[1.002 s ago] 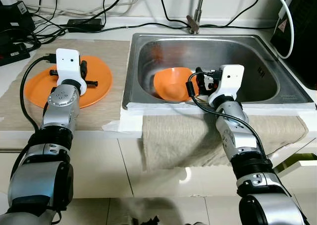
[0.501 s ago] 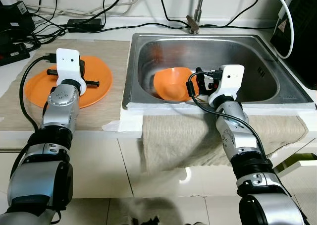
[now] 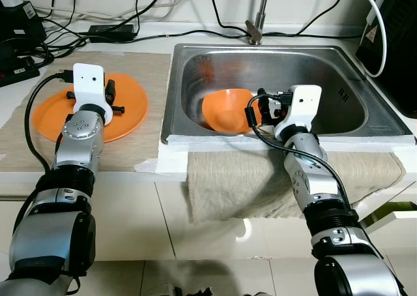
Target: Kitchen organization
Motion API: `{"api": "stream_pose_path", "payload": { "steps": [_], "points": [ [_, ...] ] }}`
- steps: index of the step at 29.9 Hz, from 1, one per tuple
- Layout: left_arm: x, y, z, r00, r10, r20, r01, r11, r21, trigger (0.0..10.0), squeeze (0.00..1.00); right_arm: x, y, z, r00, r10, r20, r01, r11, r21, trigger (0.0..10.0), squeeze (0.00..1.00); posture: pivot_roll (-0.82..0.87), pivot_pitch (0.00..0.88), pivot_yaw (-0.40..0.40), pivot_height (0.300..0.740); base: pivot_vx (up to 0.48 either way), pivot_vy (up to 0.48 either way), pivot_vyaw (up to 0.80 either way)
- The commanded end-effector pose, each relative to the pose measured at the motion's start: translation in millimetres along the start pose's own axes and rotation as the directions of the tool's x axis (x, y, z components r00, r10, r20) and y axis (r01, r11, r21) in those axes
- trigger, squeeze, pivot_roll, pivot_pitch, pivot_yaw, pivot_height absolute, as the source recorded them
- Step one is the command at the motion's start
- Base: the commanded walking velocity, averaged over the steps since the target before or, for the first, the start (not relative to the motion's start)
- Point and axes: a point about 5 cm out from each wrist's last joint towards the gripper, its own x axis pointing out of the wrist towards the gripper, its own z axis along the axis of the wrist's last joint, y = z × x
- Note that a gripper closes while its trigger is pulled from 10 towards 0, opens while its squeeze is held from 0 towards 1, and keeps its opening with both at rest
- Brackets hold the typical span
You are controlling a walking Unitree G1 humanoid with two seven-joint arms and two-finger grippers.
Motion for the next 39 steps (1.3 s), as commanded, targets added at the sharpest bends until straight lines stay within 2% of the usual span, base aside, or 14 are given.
{"api": "stream_pose_path", "payload": {
  "steps": [1,3,4,5,10,15,22,25,33,39],
  "points": [
    [2.9,0.7,7,1.000,-0.001,0.013,0.001,1.000,0.003,10.0,1.00,-1.4,-3.9,2,1.000,-0.009,0.004,0.009,1.000,0.004,10.0,0.00,0.00,0.000,0.012,0.740,0.000,0.000,0.00],
    [3.6,4.0,7,1.000,0.006,0.001,-0.006,1.000,-0.008,10.0,1.00,-1.4,-3.9,2,1.000,-0.009,0.004,0.009,1.000,0.004,10.0,0.00,0.00,0.000,0.012,0.740,0.000,0.000,0.00],
    [4.1,6.5,7,1.000,0.011,-0.006,-0.011,1.000,-0.007,10.0,0.40,-1.4,-4.0,2,1.000,-0.008,0.004,0.008,1.000,0.004,10.0,0.00,0.00,0.000,0.012,0.740,0.000,0.000,0.00],
    [4.5,10.1,8,1.000,0.023,-0.013,-0.023,1.000,0.001,10.0,0.00,-1.4,-4.0,2,1.000,-0.009,0.004,0.009,1.000,0.004,10.0,0.00,0.00,0.000,0.012,0.740,0.000,0.000,0.00],
    [5.7,28.5,14,0.997,0.081,-0.010,-0.081,0.997,0.018,10.0,0.00,-1.7,-5.0,2,1.000,-0.012,0.003,0.012,1.000,0.003,10.0,0.00,0.00,0.000,0.013,0.740,0.000,0.000,0.00],
    [5.3,39.6,18,0.994,0.110,-0.009,-0.110,0.994,0.027,10.0,0.00,-2.6,-5.4,1,1.000,-0.014,0.000,0.014,1.000,0.005,10.0,0.00,0.00,0.000,0.015,0.740,0.000,0.000,0.00],
    [2.7,49.9,13,0.991,0.122,-0.053,-0.118,0.991,0.066,10.0,0.00,-3.1,-6.3,1,1.000,-0.016,-0.001,0.016,1.000,0.004,10.0,0.00,0.00,0.000,0.015,0.740,0.000,0.000,0.00],
    [-0.9,61.5,13,0.988,0.141,-0.062,-0.137,0.988,0.075,10.0,0.00,-3.6,-7.2,0,1.000,-0.017,-0.004,0.017,1.000,0.004,10.0,0.00,0.01,0.000,0.012,0.740,0.000,0.000,0.00],
    [-8.2,70.5,7,0.985,0.151,-0.086,-0.141,0.984,0.108,10.0,0.00,-2.5,-6.0,-1,1.000,-0.008,-0.011,0.008,1.000,0.006,10.0,0.00,0.02,0.000,0.007,0.740,0.000,0.000,0.00],
    [-15.2,72.9,-6,0.979,0.149,-0.141,-0.132,0.983,0.123,10.0,0.00,-2.0,-3.7,-2,1.000,-0.003,-0.017,0.003,1.000,0.012,10.0,0.00,0.04,0.000,0.005,0.740,0.000,0.000,0.00]
  ]
}}
